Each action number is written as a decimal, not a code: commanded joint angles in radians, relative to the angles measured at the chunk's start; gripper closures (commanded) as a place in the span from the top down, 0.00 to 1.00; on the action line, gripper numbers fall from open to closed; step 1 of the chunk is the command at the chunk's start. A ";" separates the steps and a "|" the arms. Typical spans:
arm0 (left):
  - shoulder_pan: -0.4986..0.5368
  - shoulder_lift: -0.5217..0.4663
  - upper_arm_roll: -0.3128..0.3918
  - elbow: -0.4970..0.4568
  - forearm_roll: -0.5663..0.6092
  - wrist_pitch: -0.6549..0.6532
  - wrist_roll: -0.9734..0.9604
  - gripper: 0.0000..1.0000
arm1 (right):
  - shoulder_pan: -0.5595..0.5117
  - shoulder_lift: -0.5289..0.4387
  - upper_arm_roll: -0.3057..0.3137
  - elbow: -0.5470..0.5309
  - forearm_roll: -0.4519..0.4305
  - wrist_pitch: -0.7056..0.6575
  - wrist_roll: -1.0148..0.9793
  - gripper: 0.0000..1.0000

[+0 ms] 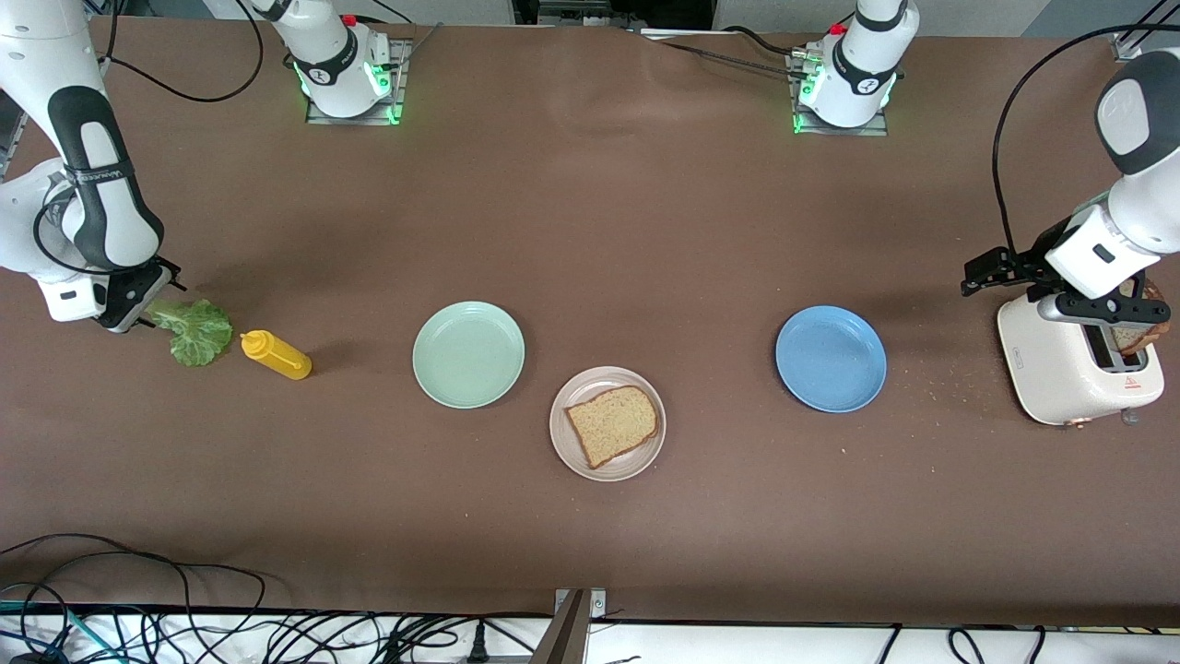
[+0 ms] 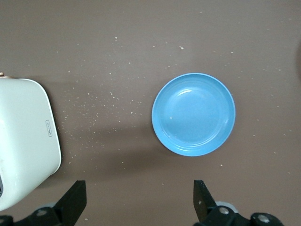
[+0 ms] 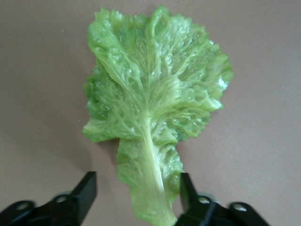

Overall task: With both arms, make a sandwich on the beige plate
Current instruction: 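Lower the right gripper onto the green lettuce leaf stem and grasp, then lift the lettuce with the right gripper and carry it over the toast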

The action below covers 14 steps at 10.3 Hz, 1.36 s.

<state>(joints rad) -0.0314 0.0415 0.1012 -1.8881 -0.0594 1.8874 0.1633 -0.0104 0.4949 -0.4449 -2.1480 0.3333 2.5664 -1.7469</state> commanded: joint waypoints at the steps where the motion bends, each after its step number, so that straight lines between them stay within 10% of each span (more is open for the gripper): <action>1: 0.002 -0.002 -0.015 0.094 0.038 -0.112 -0.008 1.00 | -0.013 0.010 0.011 0.019 0.029 0.002 -0.034 0.12; 5: 0.002 -0.002 -0.035 0.213 0.085 -0.214 -0.002 1.00 | -0.007 -0.021 0.012 0.031 0.059 -0.034 -0.014 0.00; 14: 0.011 0.004 -0.077 0.356 0.050 -0.307 -0.008 1.00 | 0.168 -0.120 0.012 0.497 -0.034 -0.730 0.427 0.00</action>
<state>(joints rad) -0.0278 0.0388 0.0306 -1.5653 0.0158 1.6128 0.1624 0.0886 0.4044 -0.4317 -1.7038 0.3397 1.9155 -1.4451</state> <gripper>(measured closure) 0.000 0.956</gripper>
